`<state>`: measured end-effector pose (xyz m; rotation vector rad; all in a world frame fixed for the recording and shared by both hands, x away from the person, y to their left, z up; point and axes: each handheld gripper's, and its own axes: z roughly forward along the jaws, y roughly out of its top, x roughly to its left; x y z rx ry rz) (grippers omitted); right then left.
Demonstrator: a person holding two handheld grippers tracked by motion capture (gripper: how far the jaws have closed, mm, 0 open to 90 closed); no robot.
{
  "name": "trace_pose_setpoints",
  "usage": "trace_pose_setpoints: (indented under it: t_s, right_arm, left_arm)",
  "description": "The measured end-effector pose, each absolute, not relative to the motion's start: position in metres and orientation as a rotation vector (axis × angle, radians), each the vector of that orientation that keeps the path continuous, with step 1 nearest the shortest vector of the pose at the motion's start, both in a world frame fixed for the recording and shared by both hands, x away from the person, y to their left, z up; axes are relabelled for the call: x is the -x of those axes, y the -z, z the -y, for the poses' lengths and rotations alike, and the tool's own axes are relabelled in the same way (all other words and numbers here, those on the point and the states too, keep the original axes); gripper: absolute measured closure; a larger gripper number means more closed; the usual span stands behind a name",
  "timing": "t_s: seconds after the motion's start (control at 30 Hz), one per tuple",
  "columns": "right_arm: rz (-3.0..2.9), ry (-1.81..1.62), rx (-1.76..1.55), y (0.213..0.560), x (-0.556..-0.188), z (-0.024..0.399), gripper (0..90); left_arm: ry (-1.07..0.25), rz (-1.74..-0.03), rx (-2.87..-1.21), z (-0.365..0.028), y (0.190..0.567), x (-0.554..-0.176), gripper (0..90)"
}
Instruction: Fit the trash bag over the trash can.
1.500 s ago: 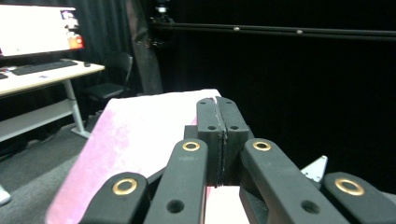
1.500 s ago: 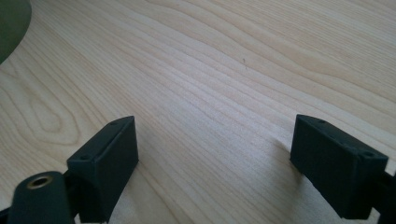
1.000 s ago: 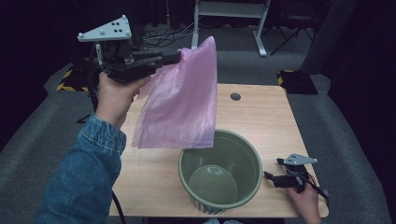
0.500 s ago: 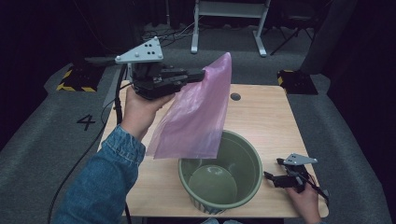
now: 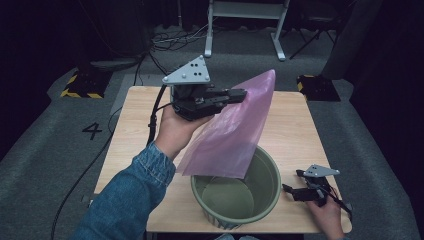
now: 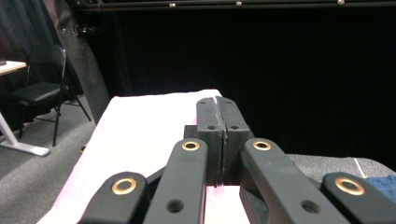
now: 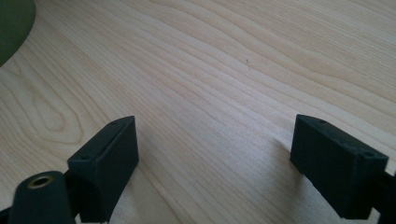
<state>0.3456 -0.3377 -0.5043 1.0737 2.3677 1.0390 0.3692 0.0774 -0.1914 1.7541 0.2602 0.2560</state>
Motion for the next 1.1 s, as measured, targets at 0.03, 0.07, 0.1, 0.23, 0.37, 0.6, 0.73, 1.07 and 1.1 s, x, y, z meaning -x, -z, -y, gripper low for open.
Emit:
trace_pose_setpoints:
  t_s: [0.03,0.07,0.1,0.23,0.37,0.6,0.73,1.07,1.1]
  right_arm:
    - [-2.368,-1.039,-1.074,0.504,-0.346,0.338,15.3]
    - [-2.368,-1.039,-1.074,0.504,-0.346,0.338,15.3]
    - [-2.368,-1.039,-1.074,0.504,-0.346,0.338,15.2]
    - [-2.368,-1.039,-1.074,0.504,-0.346,0.338,15.2]
    - [-2.369,-1.040,-1.074,0.504,-0.345,0.338,15.2]
    - [-2.369,-1.040,-1.075,0.504,-0.345,0.338,15.3]
    - [-2.369,-1.040,-1.075,0.504,-0.345,0.338,15.3]
    - [-2.372,-1.038,-1.071,0.504,-0.346,0.338,14.7]
    - [-2.376,-1.041,-1.066,0.504,-0.346,0.337,14.7]
  left_arm:
    - [-0.258,-0.259,-1.765,-0.074,0.195,-0.369,89.2]
    - [-0.258,-0.259,-1.765,-0.074,0.195,-0.369,89.2]
    - [-0.260,-0.262,-1.769,-0.074,0.198,-0.369,89.2]
    - [-0.305,-0.283,-1.802,-0.073,0.214,-0.366,89.2]
    - [-0.311,-0.319,-1.827,-0.078,0.239,-0.361,89.2]
    - [-0.279,-0.317,-1.862,-0.082,0.256,-0.353,89.1]
    - [-0.250,-0.309,-1.883,-0.084,0.266,-0.347,89.2]
    - [-0.162,-0.340,-1.941,-0.094,0.296,-0.340,89.1]
    - [-0.151,-0.345,-1.943,-0.095,0.299,-0.339,89.1]
